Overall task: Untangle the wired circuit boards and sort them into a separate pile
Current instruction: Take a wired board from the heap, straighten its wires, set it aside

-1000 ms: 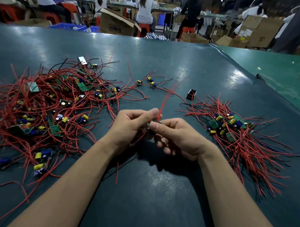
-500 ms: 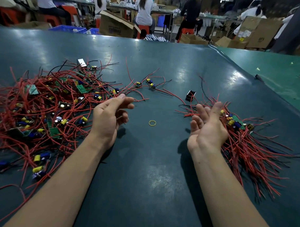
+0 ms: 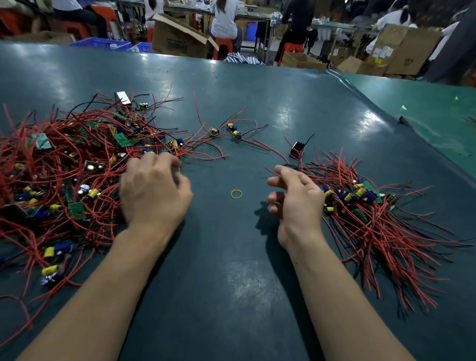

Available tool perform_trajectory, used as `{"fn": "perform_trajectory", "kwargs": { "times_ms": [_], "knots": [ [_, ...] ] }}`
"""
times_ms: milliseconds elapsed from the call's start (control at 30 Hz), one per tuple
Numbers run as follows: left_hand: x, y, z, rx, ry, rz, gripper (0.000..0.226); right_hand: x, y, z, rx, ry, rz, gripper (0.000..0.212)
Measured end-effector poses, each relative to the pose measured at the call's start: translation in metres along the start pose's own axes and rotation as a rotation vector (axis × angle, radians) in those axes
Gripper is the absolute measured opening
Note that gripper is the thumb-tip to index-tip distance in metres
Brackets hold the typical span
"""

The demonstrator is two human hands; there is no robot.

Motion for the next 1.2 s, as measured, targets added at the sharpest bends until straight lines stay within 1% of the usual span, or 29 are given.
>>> {"fn": "perform_trajectory", "kwargs": {
  "times_ms": [33, 100, 133, 200, 267, 300, 367, 400, 433, 500, 533, 600, 667, 700, 733, 800, 833, 867, 933, 1000, 1067, 1200],
  "knots": [
    [0.007, -0.001, 0.002, 0.039, 0.07, 0.107, 0.027, 0.0, -0.001, -0.001, 0.022, 0.015, -0.028, 0.014],
    [0.02, -0.002, 0.006, 0.183, 0.167, 0.262, 0.037, -0.001, -0.004, -0.002, 0.059, 0.039, -0.079, 0.015],
    [0.023, -0.003, 0.007, 0.249, 0.182, 0.322, 0.038, -0.001, -0.005, -0.003, 0.076, 0.045, -0.1, 0.015],
    [0.026, -0.006, 0.007, 0.308, 0.165, 0.387, 0.036, -0.002, -0.008, -0.005, 0.106, 0.05, -0.144, 0.014],
    [0.025, -0.007, 0.007, 0.291, 0.146, 0.369, 0.032, -0.004, -0.01, -0.007, 0.131, 0.061, -0.191, 0.014],
    [0.025, -0.006, 0.008, 0.257, 0.156, 0.335, 0.03, -0.004, -0.01, -0.007, 0.142, 0.064, -0.206, 0.013],
    [0.028, 0.001, 0.009, 0.173, 0.228, 0.297, 0.027, -0.004, -0.01, -0.008, 0.152, 0.055, -0.213, 0.013],
    [0.032, 0.004, 0.01, 0.171, 0.263, 0.323, 0.028, -0.004, -0.01, -0.008, 0.153, 0.048, -0.21, 0.013],
    [0.035, 0.005, 0.011, 0.213, 0.276, 0.378, 0.03, -0.004, -0.009, -0.008, 0.154, 0.043, -0.207, 0.013],
    [0.037, 0.003, 0.012, 0.327, 0.246, 0.489, 0.031, -0.004, -0.009, -0.007, 0.154, 0.034, -0.199, 0.014],
    [0.036, 0.002, 0.011, 0.341, 0.229, 0.491, 0.029, -0.004, -0.008, -0.007, 0.154, 0.031, -0.201, 0.014],
    [0.034, 0.004, 0.012, 0.267, 0.225, 0.39, 0.028, -0.004, -0.009, -0.007, 0.157, 0.035, -0.211, 0.013],
    [0.03, 0.01, 0.013, 0.097, 0.212, 0.205, 0.029, -0.004, -0.009, -0.007, 0.162, 0.036, -0.223, 0.012],
    [0.027, 0.016, 0.012, -0.021, 0.162, 0.095, 0.029, -0.004, -0.009, -0.008, 0.165, 0.036, -0.23, 0.012],
    [0.022, 0.023, 0.012, -0.146, 0.066, -0.024, 0.029, -0.004, -0.009, -0.008, 0.171, 0.032, -0.239, 0.012],
    [0.007, 0.035, 0.005, -0.373, -0.211, -0.209, 0.022, -0.004, -0.011, -0.008, 0.218, -0.005, -0.24, 0.012],
    [-0.003, 0.038, -0.001, -0.441, -0.349, -0.275, 0.019, -0.006, -0.013, -0.009, 0.27, -0.053, -0.213, 0.012],
    [-0.014, 0.039, -0.008, -0.472, -0.467, -0.336, 0.017, -0.008, -0.016, -0.011, 0.338, -0.12, -0.172, 0.015],
    [-0.035, 0.038, -0.023, -0.464, -0.637, -0.452, 0.016, -0.013, -0.022, -0.016, 0.473, -0.264, -0.114, 0.031],
    [-0.052, 0.035, -0.034, -0.416, -0.737, -0.555, 0.019, -0.017, -0.025, -0.02, 0.562, -0.33, -0.096, 0.042],
    [-0.061, 0.032, -0.037, -0.343, -0.778, -0.651, 0.023, -0.016, -0.024, -0.019, 0.6, -0.335, -0.057, 0.04],
    [-0.058, 0.026, -0.038, -0.213, -0.755, -0.75, 0.027, -0.005, -0.018, -0.012, 0.58, -0.381, 0.129, 0.033]
  ]
}}
Point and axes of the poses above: each hand's wrist, its own z-axis towards the middle knuckle, its own y-axis out of the back of the hand, x = y × z, the point moved 3 cm from there along z, towards the middle knuckle, and after that the axes turned 11 degrees about z, right-handed, at the moved point
